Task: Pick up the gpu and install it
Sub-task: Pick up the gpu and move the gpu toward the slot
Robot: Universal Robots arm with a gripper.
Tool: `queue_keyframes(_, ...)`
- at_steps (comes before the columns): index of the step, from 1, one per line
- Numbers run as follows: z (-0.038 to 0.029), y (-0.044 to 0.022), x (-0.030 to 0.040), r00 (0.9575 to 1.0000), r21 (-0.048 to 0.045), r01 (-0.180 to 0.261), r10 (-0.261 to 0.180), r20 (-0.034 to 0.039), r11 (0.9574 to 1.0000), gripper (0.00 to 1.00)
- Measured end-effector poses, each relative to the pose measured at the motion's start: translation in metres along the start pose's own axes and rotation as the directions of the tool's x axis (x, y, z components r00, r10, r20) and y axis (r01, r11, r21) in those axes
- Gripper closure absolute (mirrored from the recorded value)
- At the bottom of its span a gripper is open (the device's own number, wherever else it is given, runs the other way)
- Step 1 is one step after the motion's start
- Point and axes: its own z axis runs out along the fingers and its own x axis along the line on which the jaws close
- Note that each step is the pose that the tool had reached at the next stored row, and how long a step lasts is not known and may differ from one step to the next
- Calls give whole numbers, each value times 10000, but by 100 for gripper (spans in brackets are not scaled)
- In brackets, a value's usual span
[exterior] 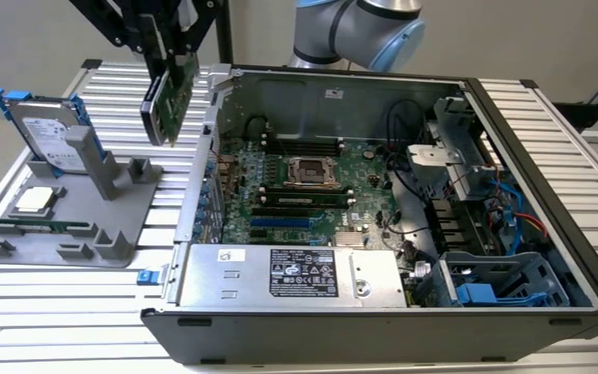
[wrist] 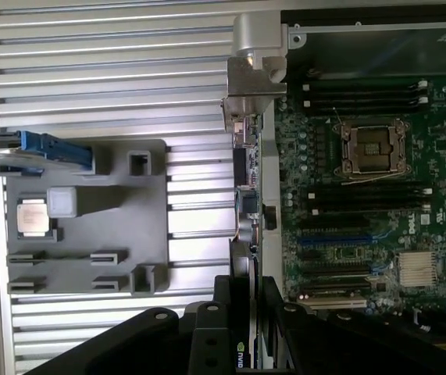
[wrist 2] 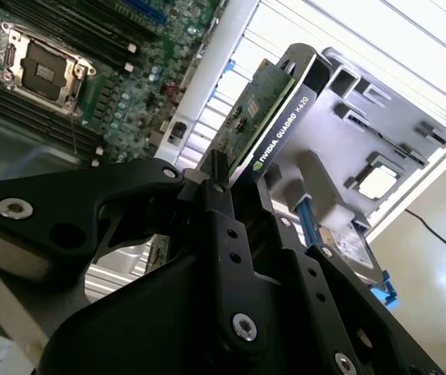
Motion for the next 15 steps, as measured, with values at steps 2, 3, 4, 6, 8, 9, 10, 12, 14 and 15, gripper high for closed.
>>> queue_keyframes(2, 0, 2, -29, 10000, 0, 0, 0, 0, 10000, 100)
queue_keyframes(3, 0, 3, -45, 10000, 0, 0, 0, -1, 10000, 100)
queue_keyframes(4, 0, 4, -59, 10000, 1, 0, 0, -1, 10000, 100)
queue_keyframes(6, 1, 6, -90, 10000, 0, 0, 0, -1, 10000, 100)
queue_keyframes(8, 1, 8, -122, 10000, 0, 0, 0, -2, 10000, 100)
queue_keyframes(9, 1, 9, -137, 10000, 1, 0, 0, -3, 10000, 100)
queue_keyframes(10, 1, 11, -152, 10000, 0, 0, 0, -3, 10000, 100)
queue_keyframes(12, 2, 12, -180, 10000, 0, 0, 0, -3, 10000, 100)
queue_keyframes(14, 1, 15, -208, 10000, 1, 0, 0, -4, 10000, 100)
queue_keyframes(15, 2, 16, -222, 10000, 1, 0, 0, -4, 10000, 100)
